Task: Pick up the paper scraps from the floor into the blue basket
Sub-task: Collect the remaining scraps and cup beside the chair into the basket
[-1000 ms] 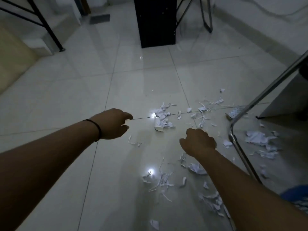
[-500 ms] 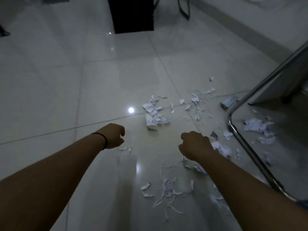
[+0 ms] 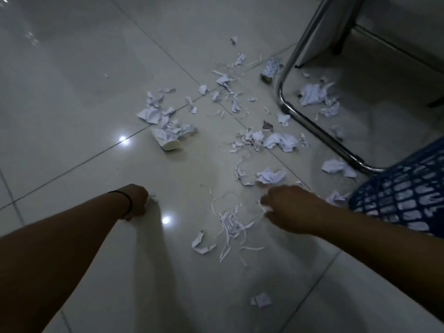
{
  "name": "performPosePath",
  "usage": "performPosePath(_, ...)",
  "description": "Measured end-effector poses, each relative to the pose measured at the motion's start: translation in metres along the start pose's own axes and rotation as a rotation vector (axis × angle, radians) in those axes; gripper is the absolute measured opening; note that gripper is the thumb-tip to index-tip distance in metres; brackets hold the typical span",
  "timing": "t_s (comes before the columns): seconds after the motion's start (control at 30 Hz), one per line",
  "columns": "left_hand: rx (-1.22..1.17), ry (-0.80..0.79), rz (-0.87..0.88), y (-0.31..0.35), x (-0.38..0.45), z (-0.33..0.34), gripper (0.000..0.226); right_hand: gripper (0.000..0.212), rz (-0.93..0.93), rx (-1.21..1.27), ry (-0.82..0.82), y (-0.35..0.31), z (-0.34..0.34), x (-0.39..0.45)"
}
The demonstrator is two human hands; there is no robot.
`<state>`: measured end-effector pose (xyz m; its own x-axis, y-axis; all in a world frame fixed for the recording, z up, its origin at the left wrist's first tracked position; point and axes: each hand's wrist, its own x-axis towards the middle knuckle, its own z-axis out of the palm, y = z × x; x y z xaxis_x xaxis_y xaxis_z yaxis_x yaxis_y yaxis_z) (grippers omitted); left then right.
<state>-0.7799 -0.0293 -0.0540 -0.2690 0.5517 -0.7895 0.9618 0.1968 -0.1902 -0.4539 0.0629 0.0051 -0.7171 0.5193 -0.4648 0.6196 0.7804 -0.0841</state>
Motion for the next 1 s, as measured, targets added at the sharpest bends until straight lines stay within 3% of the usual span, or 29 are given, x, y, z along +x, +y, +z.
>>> performPosePath(0.23,-0.069,0.24,0.067,0.016,-0.02,-0.016,0.025,0.037,-0.34,0.024,-0.265,-0.026,0.078,-0.071)
performPosePath(0.4,-0.075,0.278,0.074,0.02,-0.049,-0.019,0.021,0.053,-0.486,-0.032,-0.284,-0.038,0.118,-0.069)
performPosePath(0.57,-0.108,0.222,-0.036,0.01,-0.069,-0.016,0.034,0.019,-0.558,-0.101,-0.219,-0.044,0.134,-0.054)
performPosePath(0.67,-0.127,0.208,-0.096,0.008,-0.07,-0.015,0.047,0.02,-0.545,-0.064,-0.236,-0.049,0.131,-0.045)
performPosePath(0.77,-0.152,0.174,-0.137,0.011,-0.065,-0.014,0.064,0.019,-0.437,0.111,-0.114,-0.051,0.114,-0.032)
performPosePath(0.9,-0.141,0.143,-0.142,0.024,-0.05,-0.006,0.086,0.047,-0.266,0.37,-0.008,-0.045,0.089,-0.007)
performPosePath(1.0,-0.212,0.119,-0.164,0.034,-0.035,0.002,0.092,0.058,-0.153,0.389,0.034,-0.036,0.08,0.008)
